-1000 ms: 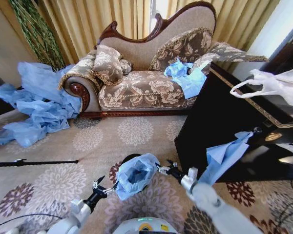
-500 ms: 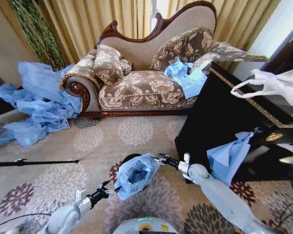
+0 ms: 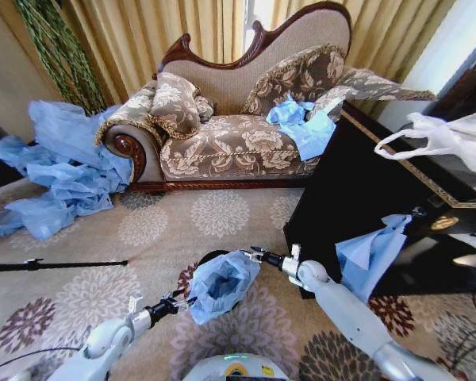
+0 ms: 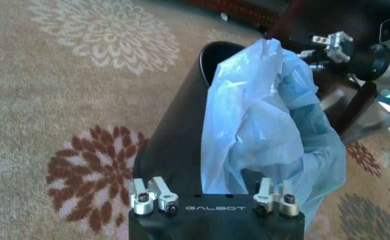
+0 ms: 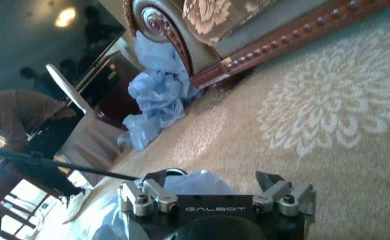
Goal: Place a garbage bag over the trash bin.
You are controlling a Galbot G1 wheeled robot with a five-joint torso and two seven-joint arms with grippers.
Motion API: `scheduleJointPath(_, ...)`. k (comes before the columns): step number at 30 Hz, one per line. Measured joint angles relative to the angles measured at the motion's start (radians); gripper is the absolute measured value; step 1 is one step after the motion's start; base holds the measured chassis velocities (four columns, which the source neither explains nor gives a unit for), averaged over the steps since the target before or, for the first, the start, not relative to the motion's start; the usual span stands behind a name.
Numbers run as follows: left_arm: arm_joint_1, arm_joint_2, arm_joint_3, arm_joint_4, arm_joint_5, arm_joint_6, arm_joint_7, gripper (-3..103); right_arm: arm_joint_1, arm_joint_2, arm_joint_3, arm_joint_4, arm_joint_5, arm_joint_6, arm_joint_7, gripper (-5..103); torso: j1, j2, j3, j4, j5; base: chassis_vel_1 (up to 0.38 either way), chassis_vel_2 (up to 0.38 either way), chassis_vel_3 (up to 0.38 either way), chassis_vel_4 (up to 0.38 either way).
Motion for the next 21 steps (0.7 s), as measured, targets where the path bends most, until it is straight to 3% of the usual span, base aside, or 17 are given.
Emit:
scheduleJointPath(1,0.000,0.000,0.000,0.000,0.000,0.000,0.000,70,0.000,0.000,0.000,0.000,0.000,0.000,0.000,89,0.000,0.000,0.000,0.0000,0.0000,0.000,0.000,0.000,0.000)
scheduleJointPath(4,-0.003,-0.001,0.001,0.009,0.002,-0.006,0.008,54,0.007,0.010,-0.006,-0.017,-0.002,-0.005,0.000,73,0.000,0.000,0.000,0.0001,0.0001,0.000,0.000,0.000,0.000)
scheduleJointPath(6,-0.004,-0.001,0.001,0.012,0.003,-0.009,0.009,54,0.008,0.012,-0.008,-0.019,-0.003,-0.005,0.000,73,0.000,0.000,0.000,0.0000,0.0001,0.000,0.000,0.000,0.000)
scheduleJointPath(7,-0.004,-0.001,0.001,0.017,0.006,-0.015,0.013,48,0.009,0.013,-0.012,-0.020,-0.004,-0.006,0.000,62,0.000,0.000,0.000,0.0000,0.0001,0.000,0.000,0.000,0.000)
scheduleJointPath(9,-0.004,-0.002,0.001,0.020,0.010,-0.020,0.017,38,0.009,0.013,-0.018,-0.020,-0.007,-0.008,0.002,57,0.000,0.000,0.000,0.0000,0.0001,0.000,0.000,0.000,0.000)
scheduleJointPath(10,-0.004,-0.002,0.001,0.020,0.010,-0.020,0.017,38,0.009,0.013,-0.018,-0.020,-0.007,-0.008,0.002,57,0.000,0.000,0.000,0.0000,0.0001,0.000,0.000,0.000,0.000)
scheduleJointPath(12,-0.004,-0.003,0.000,0.021,0.013,-0.024,0.018,32,0.007,0.014,-0.022,-0.019,-0.011,-0.008,0.005,46,0.000,0.000,0.000,0.0000,0.0001,0.000,0.000,0.000,0.000)
scheduleJointPath(13,-0.004,-0.004,0.000,0.021,0.014,-0.026,0.018,21,0.005,0.015,-0.023,-0.019,-0.014,-0.008,0.008,40,0.000,0.000,0.000,0.0000,0.0001,0.000,0.000,0.000,0.000)
scheduleJointPath(15,-0.004,-0.005,-0.001,0.022,0.015,-0.027,0.018,21,0.004,0.016,-0.023,-0.019,-0.017,-0.007,0.009,40,0.000,0.000,0.000,0.0000,0.0001,0.000,0.000,0.000,0.000)
scheduleJointPath(16,-0.004,-0.006,-0.001,0.023,0.016,-0.030,0.018,15,0.001,0.018,-0.022,-0.019,-0.019,-0.006,0.013,30,0.000,0.000,0.000,0.0000,0.0001,0.000,0.000,0.000,0.000)
scheduleJointPath(18,-0.004,-0.007,-0.001,0.025,0.017,-0.032,0.018,11,-0.001,0.019,-0.021,-0.019,-0.021,-0.005,0.015,30,0.000,0.000,0.000,0.0000,0.0001,0.000,0.000,0.000,0.000)
scheduleJointPath(19,-0.004,-0.007,-0.001,0.026,0.019,-0.034,0.017,5,-0.003,0.021,-0.019,-0.021,-0.025,-0.002,0.017,19,0.000,0.000,0.000,0.0000,0.0001,0.000,0.000,0.000,0.000)
scheduleJointPath(21,-0.003,-0.008,-0.002,0.027,0.022,-0.038,0.017,1,-0.004,0.023,-0.018,-0.025,-0.030,0.003,0.018,14,0.000,0.000,0.000,0.0000,0.0001,0.000,0.000,0.000,0.000)
